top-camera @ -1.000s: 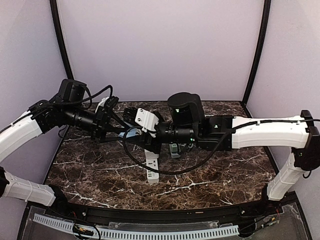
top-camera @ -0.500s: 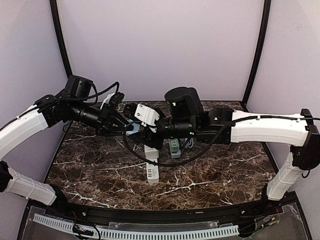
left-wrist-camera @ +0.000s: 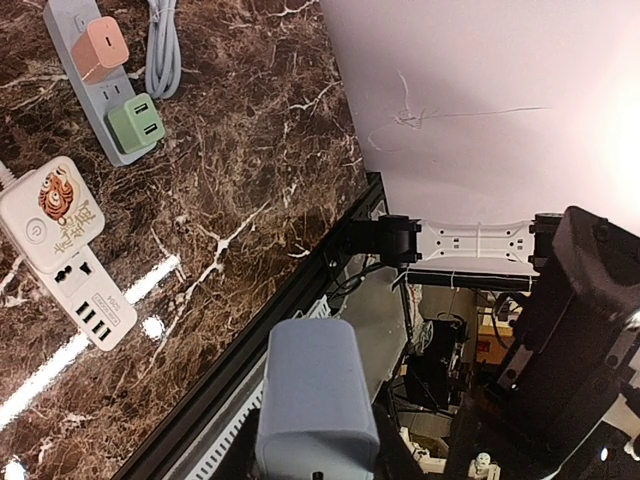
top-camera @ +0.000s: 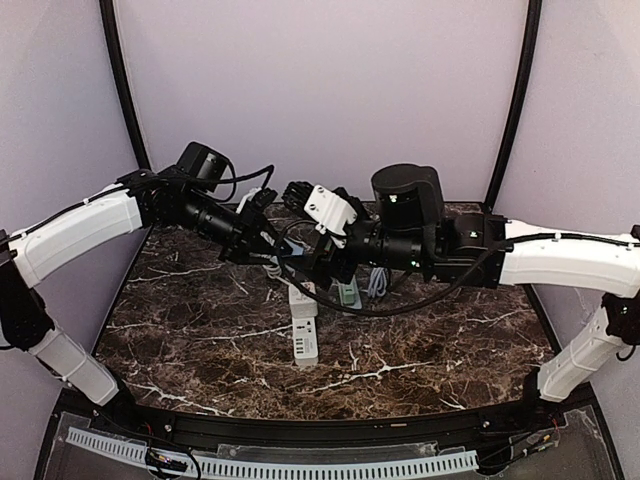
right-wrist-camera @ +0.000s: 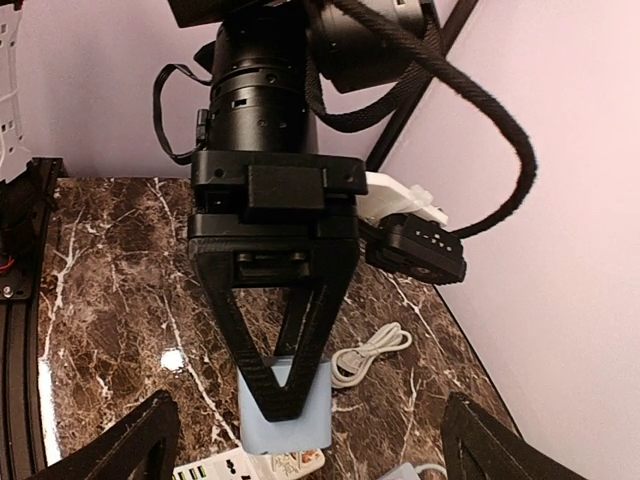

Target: Insert the plug

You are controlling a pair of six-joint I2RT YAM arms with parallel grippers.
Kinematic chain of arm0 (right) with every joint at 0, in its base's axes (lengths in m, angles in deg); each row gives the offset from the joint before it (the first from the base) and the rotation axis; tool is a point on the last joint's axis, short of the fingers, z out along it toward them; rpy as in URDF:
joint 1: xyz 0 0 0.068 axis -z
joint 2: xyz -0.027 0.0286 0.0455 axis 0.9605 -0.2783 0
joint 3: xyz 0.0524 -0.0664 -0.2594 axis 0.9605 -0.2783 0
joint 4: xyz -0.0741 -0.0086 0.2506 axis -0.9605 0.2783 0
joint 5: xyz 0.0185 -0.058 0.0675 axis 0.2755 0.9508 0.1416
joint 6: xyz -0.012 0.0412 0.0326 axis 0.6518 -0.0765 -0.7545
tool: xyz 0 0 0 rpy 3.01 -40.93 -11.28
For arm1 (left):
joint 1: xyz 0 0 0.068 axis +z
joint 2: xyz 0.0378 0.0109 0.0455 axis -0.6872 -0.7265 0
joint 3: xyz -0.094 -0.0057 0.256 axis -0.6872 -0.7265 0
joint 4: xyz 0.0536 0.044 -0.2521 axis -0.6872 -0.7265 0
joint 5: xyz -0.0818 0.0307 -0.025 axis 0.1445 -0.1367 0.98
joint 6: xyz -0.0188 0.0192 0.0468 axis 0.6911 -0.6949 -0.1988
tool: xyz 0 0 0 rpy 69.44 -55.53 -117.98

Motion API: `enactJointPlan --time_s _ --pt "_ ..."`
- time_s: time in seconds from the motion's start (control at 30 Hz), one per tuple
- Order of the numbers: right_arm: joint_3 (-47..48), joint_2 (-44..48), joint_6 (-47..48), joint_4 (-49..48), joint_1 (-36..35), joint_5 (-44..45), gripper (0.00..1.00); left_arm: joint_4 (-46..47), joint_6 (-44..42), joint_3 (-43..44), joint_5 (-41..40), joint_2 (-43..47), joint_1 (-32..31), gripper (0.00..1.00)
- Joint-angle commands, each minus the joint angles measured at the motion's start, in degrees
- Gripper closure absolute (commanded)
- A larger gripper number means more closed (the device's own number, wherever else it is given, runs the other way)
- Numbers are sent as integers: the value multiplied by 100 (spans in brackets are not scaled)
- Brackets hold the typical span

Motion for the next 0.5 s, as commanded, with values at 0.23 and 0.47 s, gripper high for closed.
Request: enactJointPlan --time_s 0.23,0.47 --pt "-260 698 -1248 742 561 1388 1 -1500 -651 1453 -824 -1178 -20 99" --pt "-132 944 -1913 1790 1340 1191 1 -1923 -484 1846 -1406 -1657 -28 99"
